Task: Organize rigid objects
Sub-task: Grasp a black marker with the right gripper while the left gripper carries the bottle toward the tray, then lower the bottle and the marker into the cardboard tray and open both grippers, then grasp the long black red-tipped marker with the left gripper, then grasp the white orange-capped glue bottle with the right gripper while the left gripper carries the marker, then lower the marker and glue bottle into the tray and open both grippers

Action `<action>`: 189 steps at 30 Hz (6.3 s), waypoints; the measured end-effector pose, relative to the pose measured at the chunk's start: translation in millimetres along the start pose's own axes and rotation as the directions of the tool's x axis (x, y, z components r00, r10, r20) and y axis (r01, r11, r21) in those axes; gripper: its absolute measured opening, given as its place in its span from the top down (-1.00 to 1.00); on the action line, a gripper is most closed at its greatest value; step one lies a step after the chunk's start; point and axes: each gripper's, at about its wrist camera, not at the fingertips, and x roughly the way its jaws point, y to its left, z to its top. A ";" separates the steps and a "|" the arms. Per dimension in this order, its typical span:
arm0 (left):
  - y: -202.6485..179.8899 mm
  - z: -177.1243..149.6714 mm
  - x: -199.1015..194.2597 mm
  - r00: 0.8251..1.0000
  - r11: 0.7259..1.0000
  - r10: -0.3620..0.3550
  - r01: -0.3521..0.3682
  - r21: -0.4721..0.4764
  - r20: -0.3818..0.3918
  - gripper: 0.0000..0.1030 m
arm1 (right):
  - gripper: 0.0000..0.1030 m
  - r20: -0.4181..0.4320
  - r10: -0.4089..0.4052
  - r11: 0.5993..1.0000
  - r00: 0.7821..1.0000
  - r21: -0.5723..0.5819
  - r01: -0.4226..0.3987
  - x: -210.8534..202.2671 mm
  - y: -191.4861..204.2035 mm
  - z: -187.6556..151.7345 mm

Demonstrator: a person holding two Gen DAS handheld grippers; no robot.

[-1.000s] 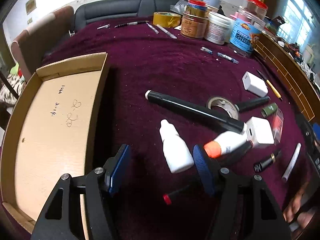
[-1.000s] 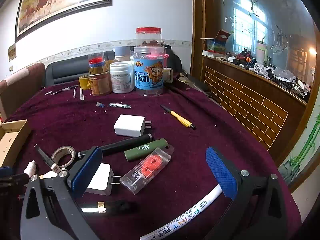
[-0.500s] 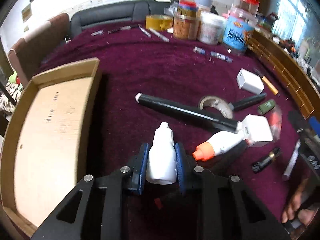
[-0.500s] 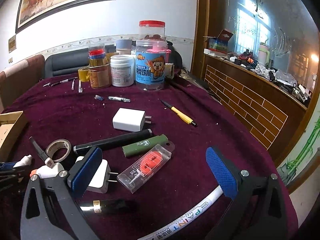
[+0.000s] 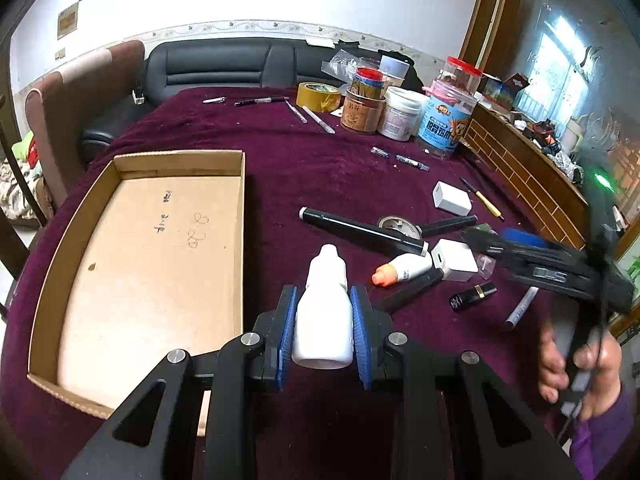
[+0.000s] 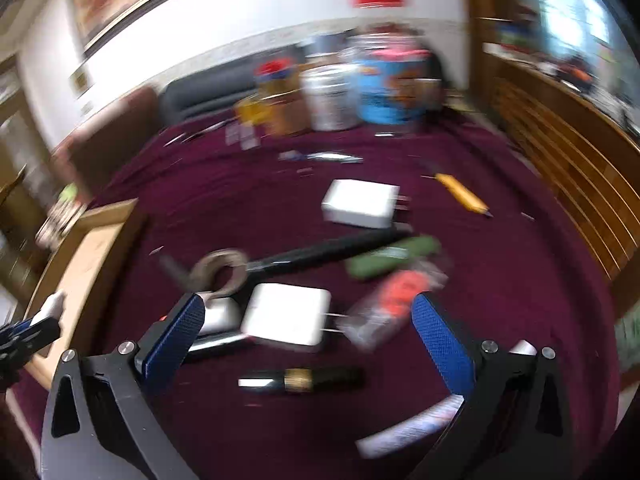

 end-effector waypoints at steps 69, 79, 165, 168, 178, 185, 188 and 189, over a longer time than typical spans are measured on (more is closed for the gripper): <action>77.4 69.8 8.0 0.998 0.983 -0.068 0.068 -0.173 0.003 -0.35 | -0.98 0.349 -0.292 0.928 0.891 -0.121 0.351 -26.4 122.5 32.5; -19.6 32.4 44.8 0.993 1.000 -0.025 0.025 0.004 -0.116 -0.40 | -0.98 0.216 -0.319 0.915 0.923 0.324 0.241 -28.4 -60.9 -12.4; 164.6 48.2 7.7 0.999 0.982 0.028 -0.036 -0.184 -0.046 0.77 | 0.52 -0.155 0.079 0.997 0.985 0.033 -0.075 56.4 131.2 31.2; 172.8 67.0 20.8 0.997 0.983 0.035 -0.045 -0.180 -0.062 0.77 | 0.52 -0.175 0.176 0.984 0.969 0.069 -0.167 61.0 147.9 45.8; 207.5 76.0 101.3 0.975 0.956 -0.006 -0.060 -0.286 -0.224 0.78 | 0.51 -0.298 0.316 0.949 0.901 0.085 -0.305 121.3 216.7 73.6; 213.3 79.5 113.7 0.975 0.947 -0.060 -0.011 -0.321 -0.212 0.77 | 0.52 -0.349 0.287 0.958 0.892 0.101 -0.269 169.3 235.8 84.5; 212.7 82.7 117.2 0.977 0.945 -0.055 -0.015 -0.326 -0.204 0.65 | 0.52 -0.342 0.255 0.967 0.904 0.091 -0.238 178.3 238.7 88.2; 212.1 82.9 117.3 0.978 0.944 -0.058 -0.011 -0.329 -0.199 0.57 | 0.52 -0.341 0.251 0.968 0.906 0.085 -0.237 180.5 239.9 89.0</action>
